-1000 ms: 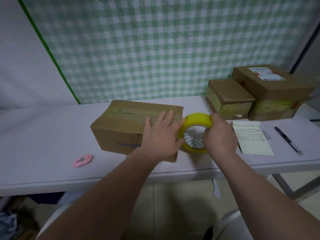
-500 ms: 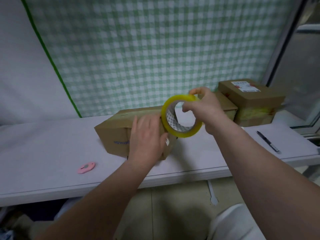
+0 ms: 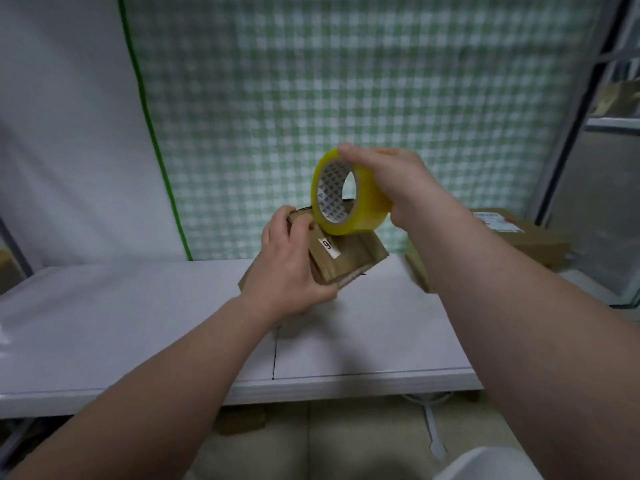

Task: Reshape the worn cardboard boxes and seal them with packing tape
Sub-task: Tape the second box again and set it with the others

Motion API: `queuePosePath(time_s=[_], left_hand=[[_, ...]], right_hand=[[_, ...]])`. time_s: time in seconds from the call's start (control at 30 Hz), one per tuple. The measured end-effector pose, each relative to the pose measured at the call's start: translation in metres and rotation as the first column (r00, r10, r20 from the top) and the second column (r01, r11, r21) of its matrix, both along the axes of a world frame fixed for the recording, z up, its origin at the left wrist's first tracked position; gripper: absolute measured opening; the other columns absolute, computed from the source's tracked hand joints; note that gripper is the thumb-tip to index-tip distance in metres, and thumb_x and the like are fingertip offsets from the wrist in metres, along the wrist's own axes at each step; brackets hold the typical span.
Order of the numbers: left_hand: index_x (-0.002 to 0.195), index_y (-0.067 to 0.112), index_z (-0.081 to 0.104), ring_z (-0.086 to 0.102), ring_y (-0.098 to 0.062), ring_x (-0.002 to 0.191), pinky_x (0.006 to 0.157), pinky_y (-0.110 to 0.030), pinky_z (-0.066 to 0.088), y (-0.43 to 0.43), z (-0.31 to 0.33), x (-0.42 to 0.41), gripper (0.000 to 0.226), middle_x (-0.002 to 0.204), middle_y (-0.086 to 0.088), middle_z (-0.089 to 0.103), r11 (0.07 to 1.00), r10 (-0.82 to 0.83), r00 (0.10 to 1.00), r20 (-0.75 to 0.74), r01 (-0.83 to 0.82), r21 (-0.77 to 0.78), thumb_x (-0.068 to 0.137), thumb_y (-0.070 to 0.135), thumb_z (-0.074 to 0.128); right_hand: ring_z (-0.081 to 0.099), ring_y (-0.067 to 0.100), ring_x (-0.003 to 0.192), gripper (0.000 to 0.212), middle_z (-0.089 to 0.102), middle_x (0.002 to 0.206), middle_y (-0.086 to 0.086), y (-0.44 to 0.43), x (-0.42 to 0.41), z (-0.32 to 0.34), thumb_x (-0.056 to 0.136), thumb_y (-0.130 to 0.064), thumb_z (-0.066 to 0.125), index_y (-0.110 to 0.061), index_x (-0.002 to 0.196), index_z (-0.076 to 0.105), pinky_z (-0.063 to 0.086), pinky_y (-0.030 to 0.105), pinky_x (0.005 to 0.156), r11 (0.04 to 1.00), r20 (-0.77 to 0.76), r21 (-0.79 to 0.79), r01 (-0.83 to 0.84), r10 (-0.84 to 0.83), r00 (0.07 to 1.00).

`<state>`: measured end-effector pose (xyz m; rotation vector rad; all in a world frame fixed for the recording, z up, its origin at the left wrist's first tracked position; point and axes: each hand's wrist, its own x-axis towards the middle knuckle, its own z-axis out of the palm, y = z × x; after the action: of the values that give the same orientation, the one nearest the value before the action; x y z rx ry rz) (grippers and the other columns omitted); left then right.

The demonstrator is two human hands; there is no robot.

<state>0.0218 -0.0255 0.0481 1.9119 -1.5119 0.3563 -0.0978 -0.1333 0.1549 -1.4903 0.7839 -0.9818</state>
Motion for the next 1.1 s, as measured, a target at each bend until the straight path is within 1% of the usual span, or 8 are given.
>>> queuePosePath(time_s=[0.17,0.3,0.37,0.43,0.53,0.7,0.97,1.1], left_hand=[[0.118,0.025,0.043,0.039,-0.006,0.102,0.086,-0.016,0.033,0.002,0.021,0.016,0.078,0.122,0.001,0.035,0.997,-0.077,0.96,-0.268,0.078,-0.007,0.05,0.053,0.071],[0.12,0.026,0.044,0.042,-0.007,0.104,0.075,-0.005,0.031,0.0,0.008,0.029,0.066,0.125,0.001,0.034,0.989,-0.108,0.916,-0.385,0.139,0.054,0.065,0.048,0.072],[0.118,0.027,0.042,0.042,-0.008,0.105,0.074,-0.003,0.029,0.0,0.004,0.033,0.066,0.124,0.002,0.032,0.989,-0.104,0.908,-0.405,0.136,0.05,0.063,0.051,0.067],[0.116,0.028,0.04,0.042,-0.009,0.105,0.074,-0.004,0.03,-0.001,0.004,0.034,0.062,0.123,0.003,0.03,0.989,-0.106,0.904,-0.415,0.141,0.055,0.067,0.049,0.071],[0.118,0.026,0.041,0.041,-0.009,0.107,0.078,-0.01,0.032,-0.003,0.004,0.037,0.055,0.122,0.003,0.03,0.985,-0.109,0.914,-0.39,0.152,0.08,0.075,0.036,0.074],[0.117,0.027,0.041,0.042,-0.004,0.099,0.072,-0.009,0.033,-0.006,0.007,0.039,0.052,0.121,0.003,0.03,0.982,-0.111,0.903,-0.415,0.163,0.091,0.077,0.036,0.072],[0.125,0.024,0.041,0.043,-0.013,0.104,0.073,-0.015,0.035,-0.011,0.01,0.033,0.058,0.123,0.003,0.028,0.987,-0.078,0.901,-0.426,0.131,0.097,0.077,0.037,0.071],[0.125,0.024,0.041,0.042,-0.014,0.106,0.078,-0.018,0.036,-0.009,0.01,0.03,0.057,0.124,0.003,0.028,0.988,-0.079,0.893,-0.443,0.129,0.082,0.077,0.035,0.072]], right_hand=[[0.066,0.02,0.09,0.048,0.067,0.108,0.005,0.007,0.019,-0.005,0.08,-0.042,0.073,-0.01,0.113,0.06,0.055,0.031,0.07,0.983,0.103,0.133,-0.126,0.113,0.988],[0.06,0.024,0.105,0.028,0.062,0.114,0.007,0.016,0.037,-0.018,0.091,-0.042,0.059,-0.017,0.102,0.054,0.047,0.041,0.098,0.985,-0.032,0.103,-0.14,0.144,0.989],[0.058,0.027,0.111,0.024,0.061,0.12,0.011,0.022,0.041,-0.019,0.094,-0.043,0.055,-0.019,0.099,0.055,0.044,0.044,0.102,0.988,-0.068,0.07,-0.136,0.141,0.988],[0.057,0.027,0.11,0.023,0.06,0.122,0.011,0.023,0.042,-0.015,0.096,-0.042,0.051,-0.019,0.097,0.056,0.044,0.04,0.098,0.996,-0.091,0.018,-0.083,0.084,0.992],[0.057,0.025,0.096,0.023,0.058,0.105,0.008,0.019,0.035,-0.01,0.096,-0.043,0.051,-0.02,0.094,0.051,0.046,0.036,0.091,1.0,-0.087,-0.018,0.001,-0.002,0.996],[0.059,0.014,0.083,0.046,0.061,0.102,0.0,0.018,0.004,-0.002,0.09,-0.049,0.058,-0.015,0.12,0.056,0.048,0.029,0.069,0.999,-0.052,-0.007,0.046,-0.046,0.998],[0.065,0.028,0.094,0.059,0.067,0.109,0.007,0.03,-0.042,-0.021,0.079,-0.057,0.066,-0.015,0.12,0.061,0.052,0.048,0.09,0.995,-0.141,0.043,0.093,-0.087,0.986],[0.063,0.025,0.08,0.047,0.068,0.093,0.011,0.039,-0.053,-0.04,0.084,-0.054,0.062,-0.012,0.104,0.066,0.052,0.039,0.078,0.994,-0.168,0.051,0.096,-0.086,0.982]])
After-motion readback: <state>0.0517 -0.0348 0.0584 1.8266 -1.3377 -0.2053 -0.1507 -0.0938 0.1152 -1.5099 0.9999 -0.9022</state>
